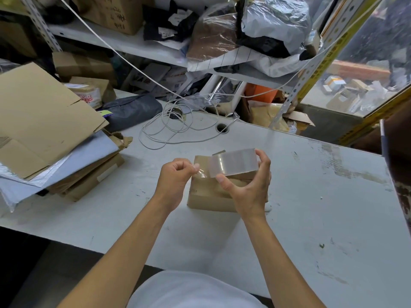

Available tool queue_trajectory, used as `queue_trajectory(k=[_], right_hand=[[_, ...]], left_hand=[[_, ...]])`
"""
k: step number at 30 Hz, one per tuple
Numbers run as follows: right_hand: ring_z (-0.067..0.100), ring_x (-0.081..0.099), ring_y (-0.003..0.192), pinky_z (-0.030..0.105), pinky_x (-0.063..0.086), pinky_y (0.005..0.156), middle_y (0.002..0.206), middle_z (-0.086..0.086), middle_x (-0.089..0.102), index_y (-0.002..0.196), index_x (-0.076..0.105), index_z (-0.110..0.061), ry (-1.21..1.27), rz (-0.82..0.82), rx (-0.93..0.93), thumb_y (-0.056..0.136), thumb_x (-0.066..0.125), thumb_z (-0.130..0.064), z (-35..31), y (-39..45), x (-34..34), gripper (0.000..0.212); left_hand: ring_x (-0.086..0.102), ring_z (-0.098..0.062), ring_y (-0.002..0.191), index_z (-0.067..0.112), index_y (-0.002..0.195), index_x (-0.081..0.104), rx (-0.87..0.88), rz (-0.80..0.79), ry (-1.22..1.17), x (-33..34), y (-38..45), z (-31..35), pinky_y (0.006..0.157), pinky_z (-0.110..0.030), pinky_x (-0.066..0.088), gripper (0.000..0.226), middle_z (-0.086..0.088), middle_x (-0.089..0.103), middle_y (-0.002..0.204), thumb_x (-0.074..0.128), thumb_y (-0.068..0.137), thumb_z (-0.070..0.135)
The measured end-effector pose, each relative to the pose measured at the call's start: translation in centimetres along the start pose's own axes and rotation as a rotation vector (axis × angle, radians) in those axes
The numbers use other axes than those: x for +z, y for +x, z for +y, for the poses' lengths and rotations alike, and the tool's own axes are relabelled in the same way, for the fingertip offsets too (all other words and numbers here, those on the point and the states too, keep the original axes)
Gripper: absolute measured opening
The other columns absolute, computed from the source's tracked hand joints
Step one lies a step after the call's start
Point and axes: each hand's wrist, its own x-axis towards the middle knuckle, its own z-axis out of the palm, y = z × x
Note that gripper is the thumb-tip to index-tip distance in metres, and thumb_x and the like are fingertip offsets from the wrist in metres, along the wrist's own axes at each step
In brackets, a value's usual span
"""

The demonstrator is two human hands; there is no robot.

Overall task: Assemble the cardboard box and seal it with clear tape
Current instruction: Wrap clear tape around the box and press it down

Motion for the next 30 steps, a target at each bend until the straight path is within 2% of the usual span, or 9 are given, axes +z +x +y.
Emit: queue_trajectory(k=[3,8,12,15,18,23,25,27,30], right_hand=[[0.011,0.037,0.123,0.055,0.043,0.101,0.126,-0.016,0.037,0.136,0.031,-0.04,-0.033,0.023,-0.004,0.047,0.076,-0.073,0.1,0.1,0.2,0.105],[0.003,0.032,0.117,0.059,0.037,0.105,0.123,-0.017,0.034,0.138,0.029,-0.036,-0.07,0.026,-0.026,0.049,0.072,-0.076,0.2,0.2,0.6,0.107],[-0.013,0.026,0.109,0.065,0.029,0.109,0.126,-0.025,0.035,0.139,0.026,-0.038,-0.062,-0.011,-0.028,0.052,0.069,-0.077,0.2,0.4,0.5,0.105],[-0.023,0.033,0.097,0.064,0.017,0.115,0.116,-0.035,0.042,0.134,0.03,-0.04,-0.05,-0.06,-0.044,0.06,0.066,-0.071,0.3,0.5,0.5,0.087],[-0.02,0.048,0.101,0.062,0.01,0.117,0.108,-0.022,0.06,0.125,0.036,-0.038,-0.028,-0.06,-0.054,0.079,0.072,-0.054,0.7,0.8,0.6,0.06],[-0.037,0.034,0.1,0.067,0.023,0.111,0.109,-0.033,0.051,0.135,0.049,-0.022,0.024,-0.072,-0.025,0.092,0.067,-0.031,1.5,1.3,0.1,0.047],[-0.032,0.036,0.107,0.065,0.024,0.112,0.109,-0.038,0.053,0.138,0.045,-0.035,0.026,-0.106,-0.019,0.093,0.06,-0.045,1.7,1.6,-0.2,0.048],[-0.006,0.049,0.119,0.064,0.031,0.109,0.116,-0.032,0.058,0.127,0.045,-0.054,0.066,-0.108,-0.018,0.088,0.051,-0.068,1.8,1.7,-0.2,0.042],[0.025,0.058,0.114,0.067,0.035,0.103,0.115,-0.014,0.062,0.12,0.046,-0.059,0.126,-0.111,-0.018,0.081,0.048,-0.081,2.3,1.9,-0.2,0.045]], left_hand=[[0.062,-0.018,0.082,0.001,0.063,0.054,-0.069,-0.045,-0.148,-0.8,0.2,0.0,0.106,-0.039,0.046,0.029,-0.004,0.053,0.077,0.06,0.091,-0.002],[0.062,-0.022,0.091,0.002,0.064,0.058,-0.109,-0.059,0.032,-0.8,0.8,0.5,0.109,-0.043,0.045,0.029,-0.011,0.062,0.085,0.06,0.093,0.001],[0.066,-0.032,0.104,0.003,0.064,0.06,-0.112,-0.069,0.115,-1.1,1.1,0.7,0.107,-0.045,0.047,0.028,-0.024,0.068,0.11,0.063,0.091,0.003],[0.066,-0.034,0.112,0.001,0.066,0.055,-0.114,-0.051,0.1,-1.6,1.0,0.6,0.102,-0.046,0.051,0.028,-0.026,0.067,0.116,0.062,0.093,0.001],[0.066,-0.03,0.113,0.002,0.069,0.054,-0.117,-0.038,0.075,-1.7,0.8,0.8,0.095,-0.044,0.056,0.026,-0.026,0.068,0.114,0.062,0.094,0.002],[0.07,-0.029,0.107,0.004,0.07,0.054,-0.14,-0.041,0.075,-2.1,0.8,0.9,0.092,-0.043,0.057,0.026,-0.02,0.073,0.108,0.061,0.095,0.006],[0.07,-0.029,0.107,0.002,0.071,0.055,-0.148,-0.056,0.073,-2.1,0.9,0.9,0.093,-0.042,0.057,0.025,-0.02,0.072,0.111,0.06,0.095,0.005],[0.07,-0.028,0.106,-0.001,0.073,0.057,-0.144,-0.084,0.077,-2.1,0.8,0.9,0.093,-0.038,0.057,0.022,-0.019,0.071,0.114,0.058,0.095,0.001],[0.071,-0.023,0.102,-0.002,0.07,0.058,-0.141,-0.095,0.036,-2.1,0.6,0.8,0.094,-0.035,0.056,0.024,-0.016,0.07,0.111,0.057,0.094,-0.003]])
